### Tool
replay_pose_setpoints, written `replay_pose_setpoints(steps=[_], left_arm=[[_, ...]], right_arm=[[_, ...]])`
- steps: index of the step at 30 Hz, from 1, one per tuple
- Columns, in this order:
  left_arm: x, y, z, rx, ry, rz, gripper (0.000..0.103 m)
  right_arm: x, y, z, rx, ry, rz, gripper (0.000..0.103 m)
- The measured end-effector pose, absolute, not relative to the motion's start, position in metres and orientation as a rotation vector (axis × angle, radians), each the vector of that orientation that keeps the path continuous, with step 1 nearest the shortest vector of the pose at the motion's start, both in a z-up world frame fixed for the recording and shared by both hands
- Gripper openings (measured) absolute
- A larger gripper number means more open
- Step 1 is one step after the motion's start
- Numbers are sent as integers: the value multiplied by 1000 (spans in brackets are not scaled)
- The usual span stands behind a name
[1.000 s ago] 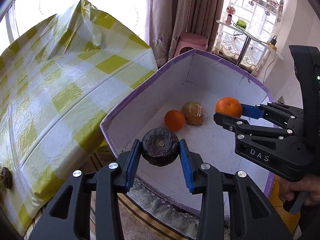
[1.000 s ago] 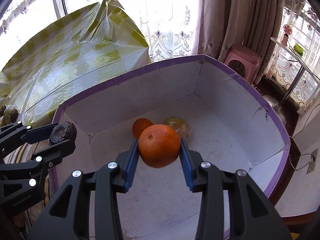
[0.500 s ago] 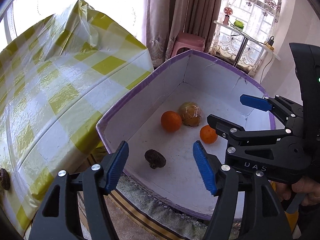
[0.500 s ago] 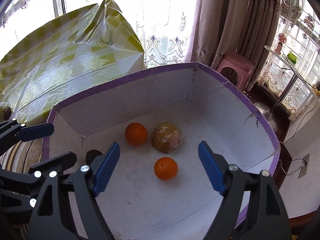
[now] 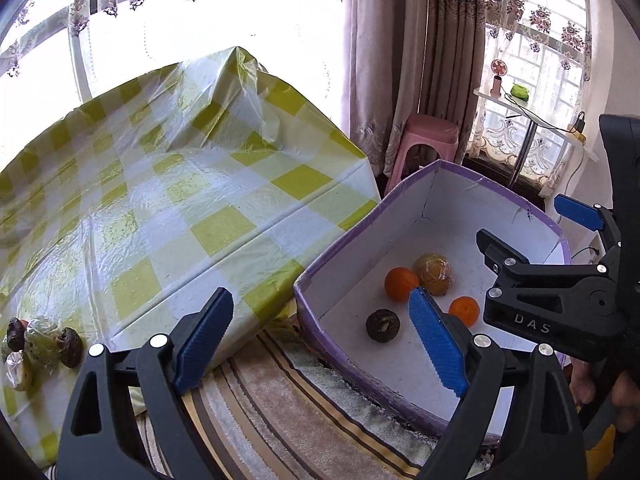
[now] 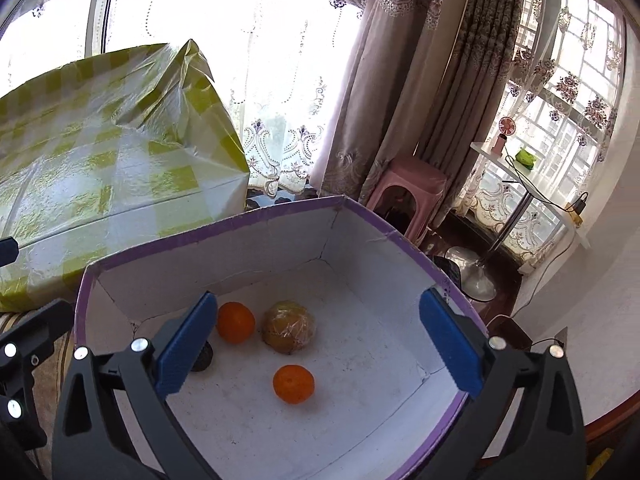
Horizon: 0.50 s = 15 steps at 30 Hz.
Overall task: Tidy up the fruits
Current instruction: 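Move both open tools back over the remaining fruit on the table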
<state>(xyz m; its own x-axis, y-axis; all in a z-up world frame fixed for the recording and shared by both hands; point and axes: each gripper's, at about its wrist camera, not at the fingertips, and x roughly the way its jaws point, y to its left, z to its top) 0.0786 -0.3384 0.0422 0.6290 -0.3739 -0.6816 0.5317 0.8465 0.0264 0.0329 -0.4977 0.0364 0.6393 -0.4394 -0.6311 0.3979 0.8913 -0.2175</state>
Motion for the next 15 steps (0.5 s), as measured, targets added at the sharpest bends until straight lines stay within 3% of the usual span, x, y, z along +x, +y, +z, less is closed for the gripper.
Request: replay_pose_setpoints(steps=[6, 15], left_arm=[[73, -302, 62, 207, 564, -491, 87], [83, -230, 72, 57, 560, -366, 87]], right_arm=[[39, -484, 41, -70, 739, -445, 101], [49, -445, 55, 146, 707, -116, 101]])
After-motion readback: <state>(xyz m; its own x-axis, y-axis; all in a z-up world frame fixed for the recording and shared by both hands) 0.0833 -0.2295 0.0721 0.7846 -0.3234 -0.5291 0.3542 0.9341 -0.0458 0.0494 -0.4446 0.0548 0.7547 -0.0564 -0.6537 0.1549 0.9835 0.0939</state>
